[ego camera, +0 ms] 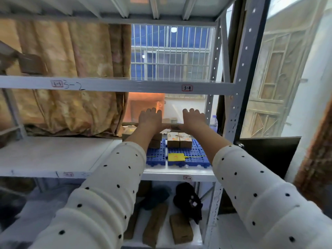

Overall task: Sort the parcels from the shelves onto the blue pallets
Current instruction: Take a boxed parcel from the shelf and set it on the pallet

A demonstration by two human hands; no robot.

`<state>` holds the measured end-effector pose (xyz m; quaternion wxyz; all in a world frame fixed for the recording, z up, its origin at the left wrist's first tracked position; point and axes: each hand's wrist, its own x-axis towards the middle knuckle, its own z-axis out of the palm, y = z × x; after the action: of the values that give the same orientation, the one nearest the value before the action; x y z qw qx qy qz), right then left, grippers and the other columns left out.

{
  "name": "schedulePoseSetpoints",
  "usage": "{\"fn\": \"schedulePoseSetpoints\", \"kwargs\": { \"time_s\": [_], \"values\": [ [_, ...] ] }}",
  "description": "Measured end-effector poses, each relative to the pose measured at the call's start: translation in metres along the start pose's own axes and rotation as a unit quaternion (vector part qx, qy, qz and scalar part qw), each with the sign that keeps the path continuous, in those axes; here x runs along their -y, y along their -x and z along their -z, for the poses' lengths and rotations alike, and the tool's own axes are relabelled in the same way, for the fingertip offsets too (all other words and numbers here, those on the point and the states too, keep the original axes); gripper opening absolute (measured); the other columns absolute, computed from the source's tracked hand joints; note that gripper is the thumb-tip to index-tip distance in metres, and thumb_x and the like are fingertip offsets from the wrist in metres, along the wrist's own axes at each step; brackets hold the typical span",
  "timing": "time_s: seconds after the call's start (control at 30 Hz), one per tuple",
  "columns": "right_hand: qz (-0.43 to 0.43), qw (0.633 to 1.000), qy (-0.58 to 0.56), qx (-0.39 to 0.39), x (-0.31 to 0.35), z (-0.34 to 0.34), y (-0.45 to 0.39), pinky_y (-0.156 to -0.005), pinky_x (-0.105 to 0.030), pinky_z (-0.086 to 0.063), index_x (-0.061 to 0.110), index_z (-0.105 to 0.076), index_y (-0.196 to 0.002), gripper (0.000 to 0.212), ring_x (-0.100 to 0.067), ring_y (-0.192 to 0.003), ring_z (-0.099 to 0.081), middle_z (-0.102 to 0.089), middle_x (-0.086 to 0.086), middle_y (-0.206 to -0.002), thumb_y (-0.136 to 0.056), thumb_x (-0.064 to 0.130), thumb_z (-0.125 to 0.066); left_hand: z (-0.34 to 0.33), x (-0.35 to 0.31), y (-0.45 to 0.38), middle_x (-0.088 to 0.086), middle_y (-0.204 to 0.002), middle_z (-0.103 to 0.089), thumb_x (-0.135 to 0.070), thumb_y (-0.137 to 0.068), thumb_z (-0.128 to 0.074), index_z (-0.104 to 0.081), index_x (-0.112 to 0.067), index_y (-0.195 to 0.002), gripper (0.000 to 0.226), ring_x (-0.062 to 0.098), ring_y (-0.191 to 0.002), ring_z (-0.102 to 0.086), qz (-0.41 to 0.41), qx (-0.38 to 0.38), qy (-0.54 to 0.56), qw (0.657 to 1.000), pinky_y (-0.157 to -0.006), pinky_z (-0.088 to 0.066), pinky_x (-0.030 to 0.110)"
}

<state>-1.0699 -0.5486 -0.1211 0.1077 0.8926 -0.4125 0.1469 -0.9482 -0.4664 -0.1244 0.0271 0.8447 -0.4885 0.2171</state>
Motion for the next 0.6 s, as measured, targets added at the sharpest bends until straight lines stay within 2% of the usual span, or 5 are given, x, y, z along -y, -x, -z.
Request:
{"fn": "schedulePoseSetpoints", "kwargs": {
  "time_s": [0.2,0.33,0.43,0.53,0.6],
  "values": [
    [-0.006,1.000,0.001,-0.005,0.025,0.027,0.021,-0.099,-0.038,-0.038,0.012,-0.035,-0.138,0.062,-0.029,-0.125,-0.043,-0.045,-0.013,-0.135,-0.089,0.042,-0.060,0.011,0.029,0.024,0.009,-0.142,-0.043,-0.056,-0.091,-0.047,-0.039,-0.013,-0.140,0.066,0.028,-0.128,-0.042,0.004,-0.010,0.010,1.000,-0.100,-0.037,0.040],
    [0.021,0.999,-0.014,-0.021,0.068,0.044,0.022,-0.101,-0.039,-0.038,0.012,-0.030,-0.143,0.071,-0.029,-0.128,-0.042,-0.043,-0.012,-0.139,-0.087,0.043,-0.061,0.020,0.067,0.045,0.009,-0.144,-0.041,-0.057,-0.092,-0.045,-0.035,-0.014,-0.143,0.067,0.027,-0.129,-0.041,0.035,-0.008,0.000,0.999,-0.100,-0.037,0.040],
    [0.072,0.997,-0.031,-0.019,0.121,0.049,0.024,-0.103,-0.042,-0.038,0.011,-0.026,-0.147,0.077,-0.031,-0.133,-0.038,-0.037,-0.014,-0.145,-0.087,0.046,-0.061,0.026,0.113,0.072,0.008,-0.143,-0.041,-0.057,-0.092,-0.045,-0.035,-0.015,-0.141,0.066,0.027,-0.129,-0.041,0.085,-0.004,0.022,0.996,-0.098,-0.038,0.040],
    [0.146,0.987,-0.061,-0.025,0.186,0.051,0.032,-0.101,-0.042,-0.039,0.013,-0.031,-0.144,0.067,-0.032,-0.133,-0.038,-0.037,-0.015,-0.145,-0.090,0.044,-0.057,0.034,0.167,0.112,0.012,-0.146,-0.038,-0.049,-0.093,-0.046,-0.029,-0.015,-0.145,0.065,0.031,-0.130,-0.041,0.141,0.001,0.027,0.990,-0.100,-0.037,0.042],
    [0.186,0.979,-0.081,-0.029,0.234,0.054,0.038,-0.099,-0.041,-0.040,0.013,-0.035,-0.141,0.065,-0.033,-0.130,-0.040,-0.040,-0.015,-0.141,-0.089,0.044,-0.057,0.041,0.206,0.140,0.014,-0.143,-0.040,-0.049,-0.091,-0.050,-0.034,-0.014,-0.143,0.064,0.033,-0.125,-0.045,0.177,-0.005,-0.010,0.984,-0.098,-0.039,0.043]
  ]
}}
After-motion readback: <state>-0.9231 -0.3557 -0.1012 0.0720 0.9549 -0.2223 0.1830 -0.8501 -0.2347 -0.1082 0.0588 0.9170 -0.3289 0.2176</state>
